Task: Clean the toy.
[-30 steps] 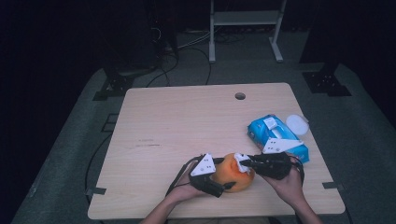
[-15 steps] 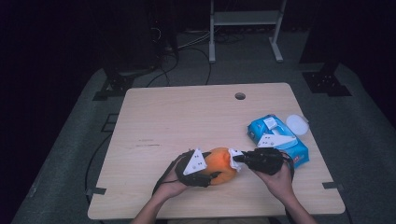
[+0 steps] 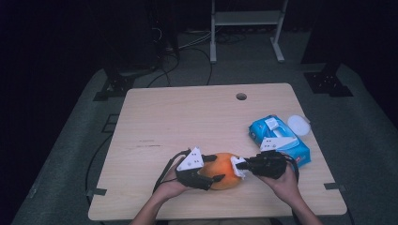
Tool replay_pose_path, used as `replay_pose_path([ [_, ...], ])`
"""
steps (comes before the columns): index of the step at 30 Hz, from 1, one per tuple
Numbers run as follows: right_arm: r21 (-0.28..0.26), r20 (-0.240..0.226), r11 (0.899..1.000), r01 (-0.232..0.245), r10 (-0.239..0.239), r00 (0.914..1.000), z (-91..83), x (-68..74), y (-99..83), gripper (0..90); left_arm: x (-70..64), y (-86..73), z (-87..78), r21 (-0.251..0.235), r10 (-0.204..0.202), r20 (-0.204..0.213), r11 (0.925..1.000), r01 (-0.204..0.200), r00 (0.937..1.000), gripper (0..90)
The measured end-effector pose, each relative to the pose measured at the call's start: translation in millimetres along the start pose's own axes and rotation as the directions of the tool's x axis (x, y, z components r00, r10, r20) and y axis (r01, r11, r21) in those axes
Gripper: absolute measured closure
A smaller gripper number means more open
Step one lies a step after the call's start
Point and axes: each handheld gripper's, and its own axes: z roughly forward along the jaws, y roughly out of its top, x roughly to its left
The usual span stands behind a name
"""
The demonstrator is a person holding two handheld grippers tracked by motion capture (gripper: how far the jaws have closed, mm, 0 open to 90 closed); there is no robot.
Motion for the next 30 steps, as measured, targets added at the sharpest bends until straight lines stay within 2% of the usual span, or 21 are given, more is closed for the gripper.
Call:
replay_pose_path([
  [2, -0.004, 0.005, 1.0, -0.003, 0.003, 1.0, -2.2, -0.1, 0.0, 82.0, -2.0, -1.5, 2.9, 0.008, -0.005, 0.007, 1.0, 0.005, 1.0, 38.9],
  [3, -0.03, 0.04, 1.0, 0.003, -0.001, 0.9992, -7.7, -0.1, 1.2, 82.0, -5.7, -3.1, 6.8, 0.029, -0.013, 0.062, 0.9995, 0.012, 0.998, 39.6],
  [4, -0.043, 0.046, 0.999, -0.001, 0.003, 0.9989, -9.8, -1.0, 1.9, 82.0, -5.7, -3.1, 6.8, 0.029, -0.013, 0.062, 0.9995, 0.012, 0.998, 40.0],
  [5, -0.047, 0.05, 0.999, -0.005, 0.007, 0.9987, -10.7, -1.7, 2.1, 82.0, -11.7, -0.8, 7.8, 0.047, 0.003, 0.112, 0.9989, -0.008, 0.9937, 40.5],
  [7, -0.019, 0.042, 1.0, -0.014, 0.015, 0.999, -8.5, -2.1, 0.4, 82.0, -14.9, 3.0, 6.5, 0.053, -0.005, 0.172, 0.9986, -0.004, 0.9851, 41.0],
  [8, -0.019, 0.042, 1.0, -0.014, 0.015, 0.999, -8.5, -2.1, 0.4, 82.0, -14.9, 3.0, 6.5, 0.053, -0.005, 0.172, 0.9986, -0.004, 0.9851, 40.9],
  [9, 0.008, 0.031, 1.0, -0.011, 0.01, 0.9995, -4.8, -1.6, -1.5, 81.9, -16.0, 5.3, 4.9, 0.051, -0.012, 0.203, 0.9987, 0.002, 0.979, 40.9],
  [10, 0.062, 0.008, 0.998, 0.007, -0.008, 0.9999, 3.1, 2.6, -6.3, 81.9, -15.3, 8.9, 2.3, 0.053, -0.019, 0.225, 0.9986, 0.008, 0.9742, 37.9],
  [12, 0.076, 0.003, 0.997, 0.014, -0.015, 0.9999, 4.9, 4.9, -7.9, 81.9, -14.5, 11.1, 0.7, 0.046, -0.021, 0.22, 0.9989, 0.011, 0.9752, 36.1],
  [13, 0.09, -0.022, 0.996, 0.018, -0.016, 0.9996, 4.3, 6.7, -8.7, 81.9, -12.8, 15.1, -0.4, 0.027, -0.02, 0.188, 0.9995, 0.015, 0.9819, 31.4],
  [17, 0.1, -0.082, 0.995, 0.023, -0.015, 0.9965, 2.3, 8.8, -17.0, 81.8, -7.5, 17.9, 5.5, 0.043, -0.01, 0.122, 0.9991, 0.005, 0.9924, 22.6],
  [19, 0.097, -0.098, 0.995, 0.026, -0.017, 0.9951, 0.3, 9.6, -20.6, 81.8, -5.9, 17.0, 8.4, 0.048, -0.017, 0.116, 0.9988, 0.012, 0.9931, 20.0],
  [20, 0.097, -0.098, 0.995, 0.026, -0.017, 0.9951, 0.3, 9.6, -20.6, 81.8, -4.8, 15.8, 11.7, 0.063, -0.017, 0.109, 0.998, 0.01, 0.9939, 20.0],
  [21, 0.09, -0.088, 0.995, 0.032, -0.024, 0.9958, -3.6, 10.2, -22.0, 81.8, -4.4, 10.9, 19.3, 0.106, -0.006, 0.106, 0.9943, -0.005, 0.9944, 19.5],
  [22, 0.09, -0.088, 0.995, 0.032, -0.024, 0.9958, -3.6, 10.2, -22.0, 81.8, -4.4, 10.9, 19.3, 0.106, -0.006, 0.106, 0.9943, -0.005, 0.9944, 19.4],
  [23, 0.079, -0.091, 0.996, 0.03, -0.023, 0.9956, -8.4, 9.3, -23.2, 81.8, -5.3, 3.7, 25.0, 0.095, -0.025, 0.112, 0.9954, 0.014, 0.9934, 20.7],
  [24, 0.071, -0.086, 0.997, 0.028, -0.022, 0.996, -10.9, 8.3, -23.9, 81.7, -5.3, 3.7, 25.0, 0.095, -0.025, 0.112, 0.9954, 0.014, 0.9934, 25.1],
  [25, 0.067, -0.088, 0.997, 0.024, -0.018, 0.9959, -13.6, 6.5, -24.7, 81.7, -5.8, 0.3, 27.1, 0.093, -0.028, 0.116, 0.9955, 0.017, 0.9928, 31.5],
  [26, 0.059, -0.086, 0.998, 0.014, -0.008, 0.9963, -16.3, 4.9, -25.7, 81.7, -7.1, -2.2, 29.0, 0.112, -0.035, 0.112, 0.9934, 0.022, 0.9931, 38.2],
  [28, 0.051, -0.082, 0.999, 0.007, -0.003, 0.9967, -18.8, 2.8, -26.7, 81.6, -8.0, -1.0, 28.4, 0.118, -0.033, 0.104, 0.9928, 0.021, 0.994, 48.9],
  [30, 0.035, -0.078, 0.999, -0.012, 0.015, 0.9968, -23.5, -0.4, -28.4, 81.4, -9.3, 2.5, 26.0, 0.12, -0.029, 0.104, 0.9926, 0.017, 0.9942, 52.1],
])
